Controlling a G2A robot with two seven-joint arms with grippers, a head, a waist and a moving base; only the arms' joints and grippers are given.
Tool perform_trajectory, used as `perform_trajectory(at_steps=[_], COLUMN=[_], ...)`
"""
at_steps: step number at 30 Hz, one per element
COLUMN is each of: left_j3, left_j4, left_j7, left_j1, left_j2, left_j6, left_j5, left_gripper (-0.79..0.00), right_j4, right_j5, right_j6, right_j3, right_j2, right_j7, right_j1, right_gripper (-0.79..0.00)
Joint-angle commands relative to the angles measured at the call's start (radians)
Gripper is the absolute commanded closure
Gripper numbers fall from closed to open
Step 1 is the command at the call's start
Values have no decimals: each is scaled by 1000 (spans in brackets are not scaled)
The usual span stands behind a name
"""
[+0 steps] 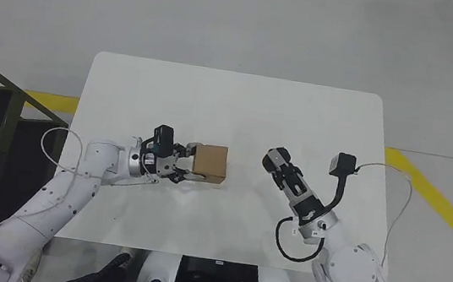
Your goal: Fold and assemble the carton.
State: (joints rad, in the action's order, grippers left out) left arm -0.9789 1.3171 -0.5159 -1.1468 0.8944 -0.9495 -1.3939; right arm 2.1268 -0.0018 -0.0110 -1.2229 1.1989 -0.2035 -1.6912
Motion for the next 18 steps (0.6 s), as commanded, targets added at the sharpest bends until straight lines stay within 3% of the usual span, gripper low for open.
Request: perform_trajectory(at_steps=[1, 5, 11, 12, 13, 18], left_j3=[23, 76, 126, 127, 127, 109], left_j4=[-22, -64, -141, -151, -159, -166], left_j7=[5, 30, 20, 14, 9, -22], left_j1=[24, 69, 113, 116, 118, 113], left_j2=[9, 30, 58, 60, 61, 58], left_j6=[15, 38, 33, 34, 35, 13], left_j5=[-27, -78, -71, -66, -61, -48], left_gripper=[-191, -240, -391, -533, -776, -785], right_j4=[-1, 0, -2, -5, -8, -25], right_j5=[1, 2, -10, -12, -16, -29], right_j6=[7, 20, 31, 33, 34, 46], right_j3=[-4, -6, -12, -12, -12, -7], right_j2=[0, -1, -2, -2, -2, -2], right_j7=[-2, -2, -3, -4, -4, 1], right_j1=[-7, -21, -42, -45, -47, -51], right_gripper=[0, 0, 0, 0, 0, 0])
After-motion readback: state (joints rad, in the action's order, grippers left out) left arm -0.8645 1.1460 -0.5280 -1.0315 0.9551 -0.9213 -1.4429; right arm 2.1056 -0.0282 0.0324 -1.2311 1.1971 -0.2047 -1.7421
